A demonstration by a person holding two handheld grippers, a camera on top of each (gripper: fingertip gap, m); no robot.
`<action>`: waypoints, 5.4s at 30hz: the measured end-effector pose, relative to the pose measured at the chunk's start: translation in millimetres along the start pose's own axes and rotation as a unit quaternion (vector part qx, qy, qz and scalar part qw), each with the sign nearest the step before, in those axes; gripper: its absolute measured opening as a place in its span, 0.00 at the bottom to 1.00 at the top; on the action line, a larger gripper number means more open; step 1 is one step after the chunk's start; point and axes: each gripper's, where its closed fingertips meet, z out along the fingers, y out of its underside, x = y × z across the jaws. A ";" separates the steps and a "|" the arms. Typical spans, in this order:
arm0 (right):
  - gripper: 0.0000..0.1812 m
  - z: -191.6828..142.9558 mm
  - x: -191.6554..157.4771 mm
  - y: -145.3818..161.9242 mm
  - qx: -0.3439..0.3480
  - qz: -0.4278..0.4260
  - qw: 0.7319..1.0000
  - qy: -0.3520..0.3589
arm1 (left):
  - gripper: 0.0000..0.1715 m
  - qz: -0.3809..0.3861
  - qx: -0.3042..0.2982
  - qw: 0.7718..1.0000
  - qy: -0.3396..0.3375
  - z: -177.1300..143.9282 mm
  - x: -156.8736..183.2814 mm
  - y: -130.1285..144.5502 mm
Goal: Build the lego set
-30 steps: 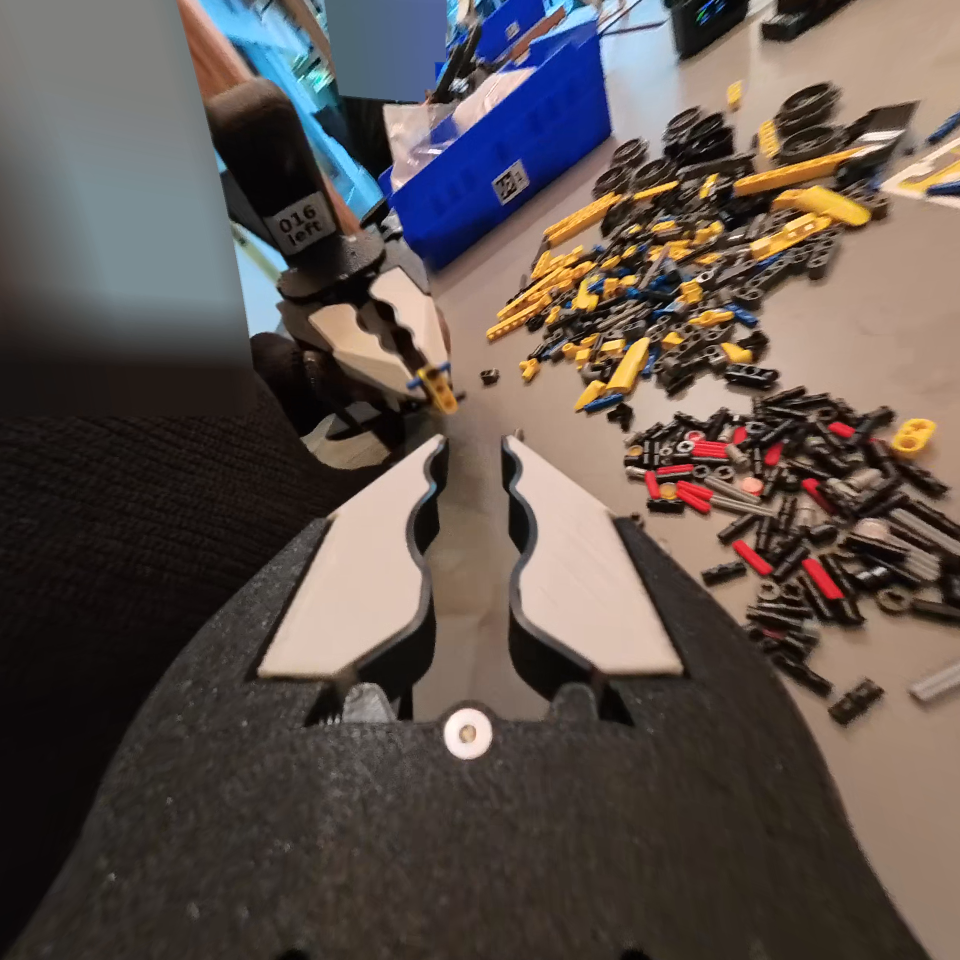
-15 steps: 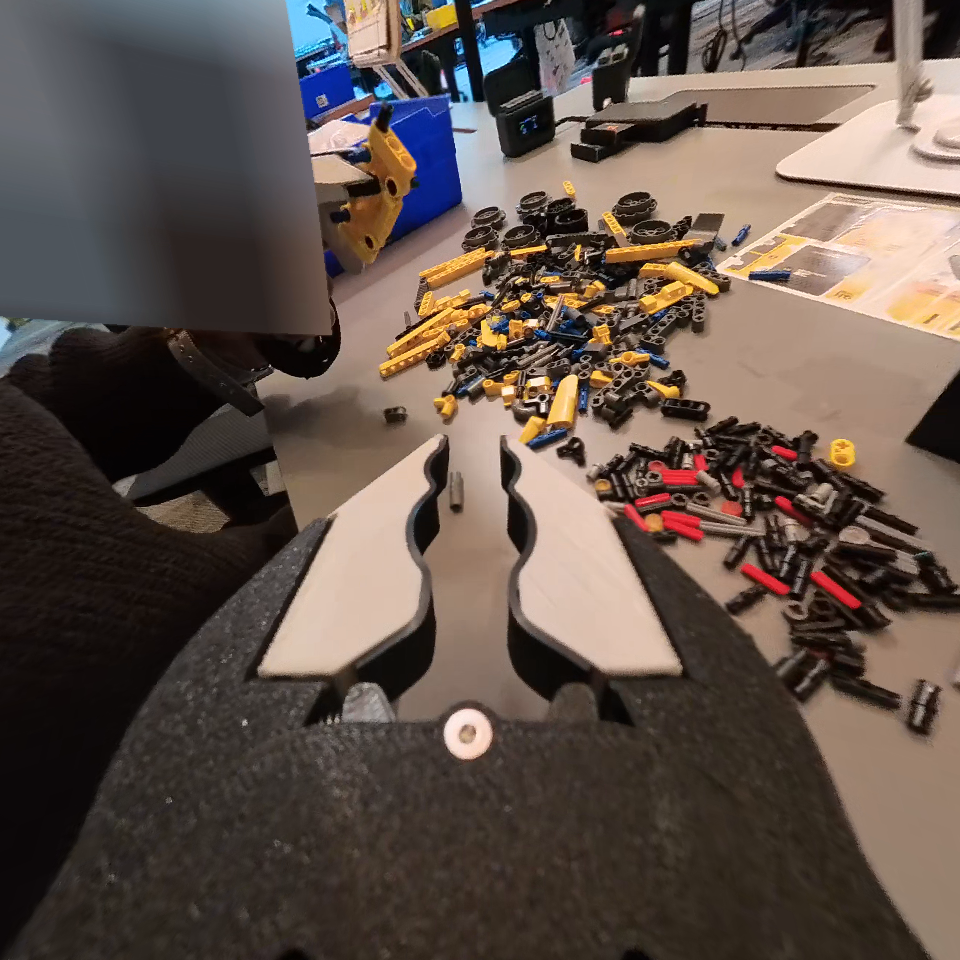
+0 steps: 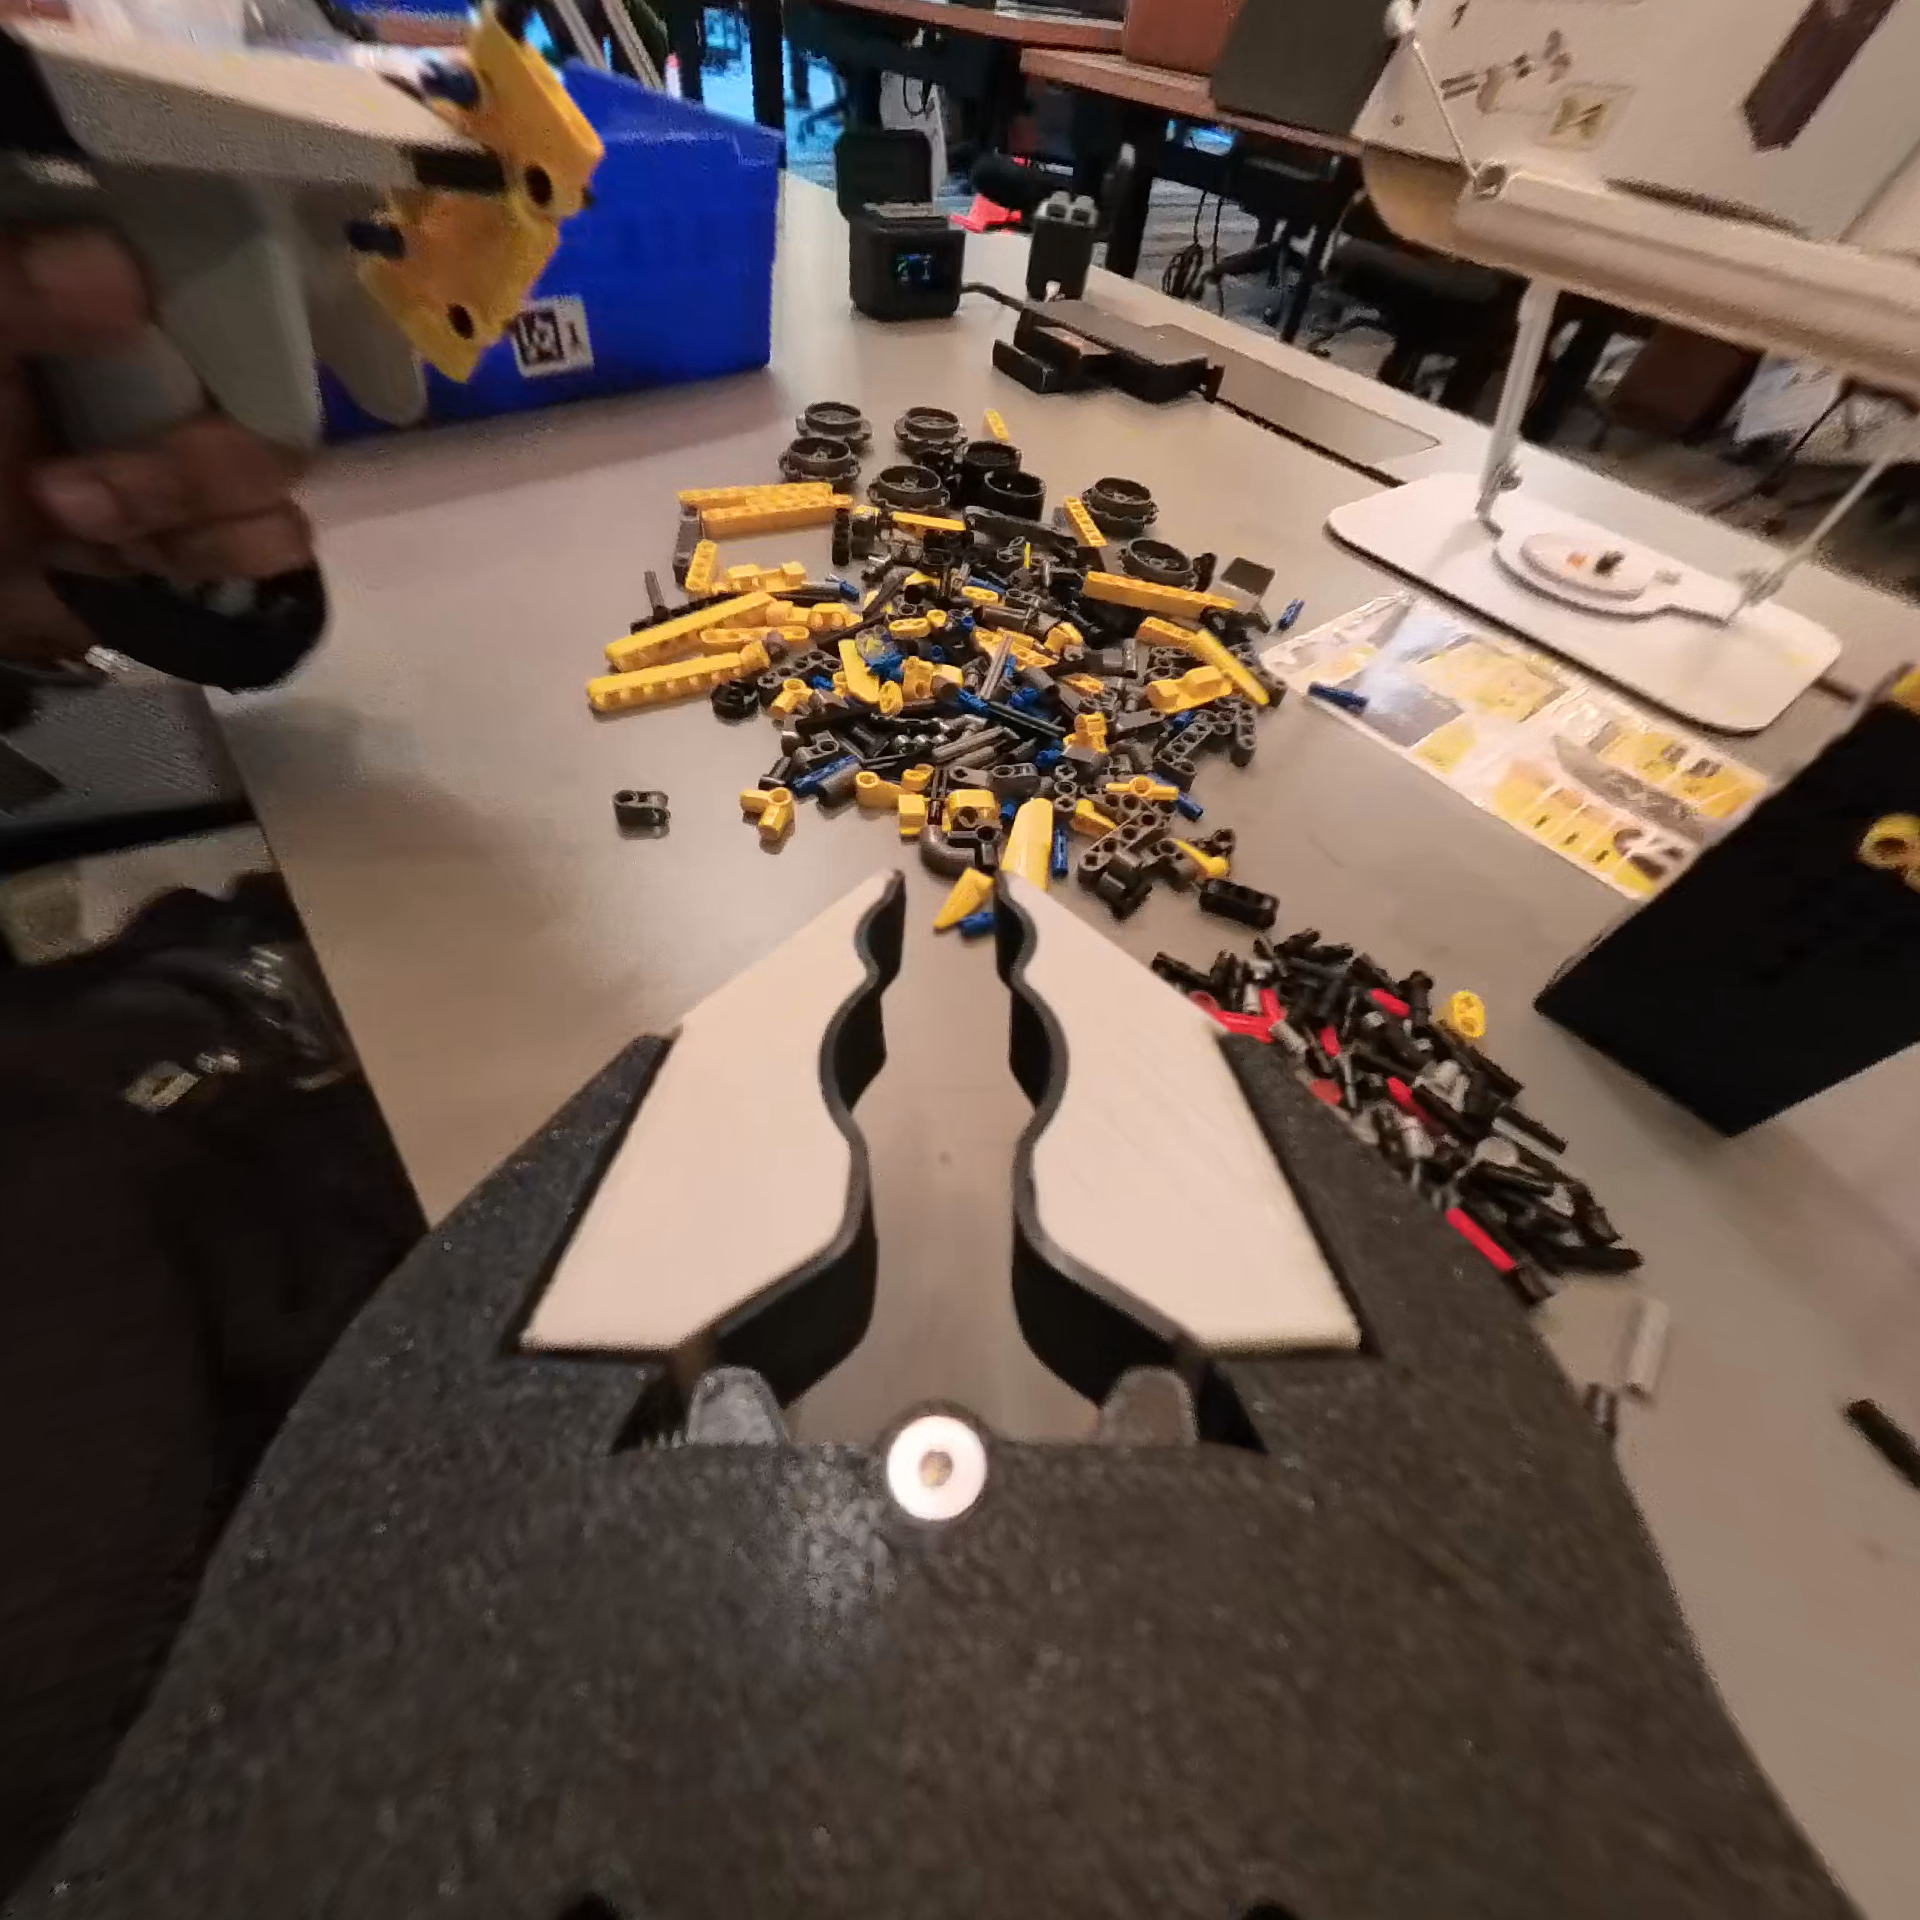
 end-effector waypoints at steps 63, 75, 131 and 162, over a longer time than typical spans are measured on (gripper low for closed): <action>0.10 -114.0 130.1 -24.5 0.302 0.219 0.927 -0.033 | 0.04 -0.027 -0.030 0.999 0.000 161.7 42.2 -13.8; 0.12 -45.1 90.9 44.7 -0.053 0.179 0.979 0.079 | 0.04 -0.108 -0.014 0.991 0.076 120.5 -2.5 -9.5; 0.14 -42.1 -6.4 66.8 -0.156 0.048 0.987 0.000 | 0.04 -0.047 -0.007 0.980 0.195 88.7 30.8 17.2; 0.04 -10.3 -2.4 72.8 -0.185 -0.125 0.938 -0.264 | 0.04 -0.071 0.001 0.979 0.191 83.6 30.1 17.0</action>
